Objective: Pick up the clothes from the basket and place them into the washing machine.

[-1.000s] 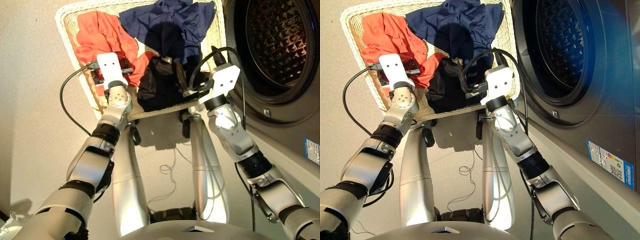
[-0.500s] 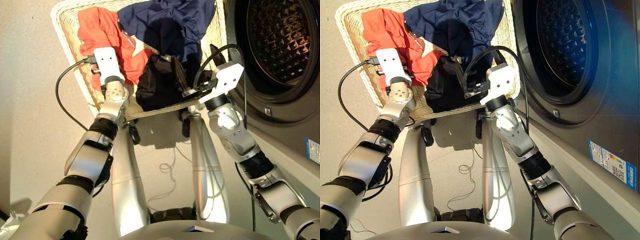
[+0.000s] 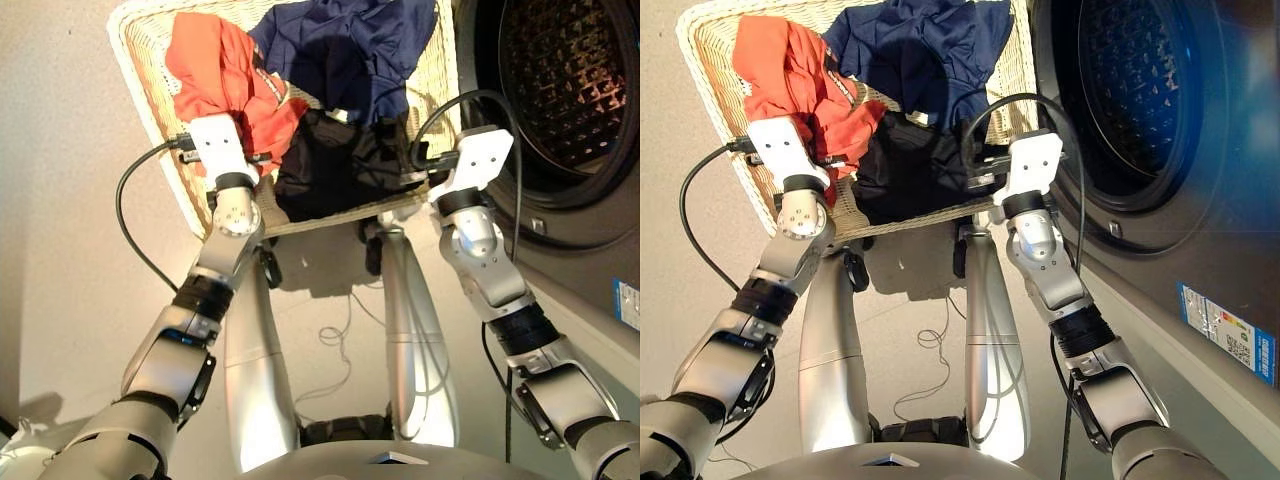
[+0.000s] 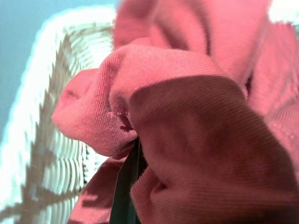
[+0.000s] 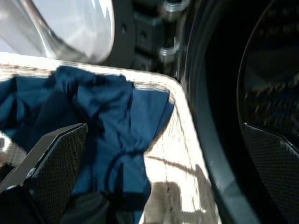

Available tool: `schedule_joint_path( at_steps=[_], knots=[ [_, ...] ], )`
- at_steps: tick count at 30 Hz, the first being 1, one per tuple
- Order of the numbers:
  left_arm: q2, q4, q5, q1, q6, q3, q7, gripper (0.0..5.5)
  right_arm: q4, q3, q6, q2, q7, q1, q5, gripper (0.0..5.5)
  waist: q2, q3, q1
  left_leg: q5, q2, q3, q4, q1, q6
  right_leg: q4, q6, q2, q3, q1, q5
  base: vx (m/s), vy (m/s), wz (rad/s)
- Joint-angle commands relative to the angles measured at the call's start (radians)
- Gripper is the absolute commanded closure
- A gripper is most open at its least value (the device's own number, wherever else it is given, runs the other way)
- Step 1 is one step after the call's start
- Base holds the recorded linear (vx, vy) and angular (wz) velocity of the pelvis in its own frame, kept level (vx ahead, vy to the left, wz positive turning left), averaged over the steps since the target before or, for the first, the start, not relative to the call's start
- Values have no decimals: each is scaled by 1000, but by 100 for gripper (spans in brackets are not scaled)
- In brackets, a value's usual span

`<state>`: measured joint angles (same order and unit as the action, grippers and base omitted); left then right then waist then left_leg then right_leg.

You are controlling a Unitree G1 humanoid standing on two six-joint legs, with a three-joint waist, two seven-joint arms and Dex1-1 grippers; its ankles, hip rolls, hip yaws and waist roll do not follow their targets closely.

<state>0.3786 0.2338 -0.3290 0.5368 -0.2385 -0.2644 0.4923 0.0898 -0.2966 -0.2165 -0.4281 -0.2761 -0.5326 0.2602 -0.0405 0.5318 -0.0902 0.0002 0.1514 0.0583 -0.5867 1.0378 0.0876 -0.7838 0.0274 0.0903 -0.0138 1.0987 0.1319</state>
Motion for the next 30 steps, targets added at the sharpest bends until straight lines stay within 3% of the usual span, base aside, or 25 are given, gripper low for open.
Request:
schedule_joint_path(
  at_steps=[1, 8, 12, 17, 21, 24, 30],
  knots=[
    [61, -214, 45, -19, -125, 9, -146, 550, -77, 12, 8, -123, 106, -68, -153, 0, 20, -19, 20, -59, -21, -26, 25, -83, 17, 217, 80, 22, 0, -93, -118, 0, 0, 0],
    [166, -473, -141, -102, -137, -40, -419, 550, -222, -31, 17, -284, 322, -54, -67, 0, 31, -21, 25, -18, -47, -28, 134, -201, 13, 323, 76, 19, 0, -210, -147, 0, 0, 0],
    [239, -557, -187, -82, -134, -87, -488, 550, -280, -82, 20, -329, 373, -108, -47, 0, 39, -24, 33, -5, -53, -23, 170, -244, 10, 354, 79, 20, 4, -246, -159, 0, 0, 0],
    [274, -614, -226, -57, -124, -136, -541, 550, -300, -165, 44, -368, 427, -212, -48, 0, 47, -22, 35, 12, -56, -15, 209, -290, 9, 386, 83, 25, 4, -287, -168, 0, 0, 0],
    [298, -645, -292, -46, -113, -168, -593, 550, -317, -203, 59, -354, 445, -260, -43, 0, 57, -28, 37, 19, -58, -22, 217, -303, 12, 389, 82, 27, 5, -301, -167, 0, 0, 0],
    [331, -655, -376, -67, -80, -212, -652, 550, -308, -227, 58, -337, 435, -320, -74, 0, 64, -29, 41, 19, -60, -22, 215, -306, 10, 388, 81, 26, 11, -303, -168, 0, 0, 0],
    [333, -655, -402, -40, -70, -258, -652, 550, -194, -267, 56, -228, 359, -482, -138, 0, 74, -23, 50, 18, -58, -16, 199, -296, 9, 373, 76, 28, 15, -295, -164, 0, 0, 0]
  ],
)
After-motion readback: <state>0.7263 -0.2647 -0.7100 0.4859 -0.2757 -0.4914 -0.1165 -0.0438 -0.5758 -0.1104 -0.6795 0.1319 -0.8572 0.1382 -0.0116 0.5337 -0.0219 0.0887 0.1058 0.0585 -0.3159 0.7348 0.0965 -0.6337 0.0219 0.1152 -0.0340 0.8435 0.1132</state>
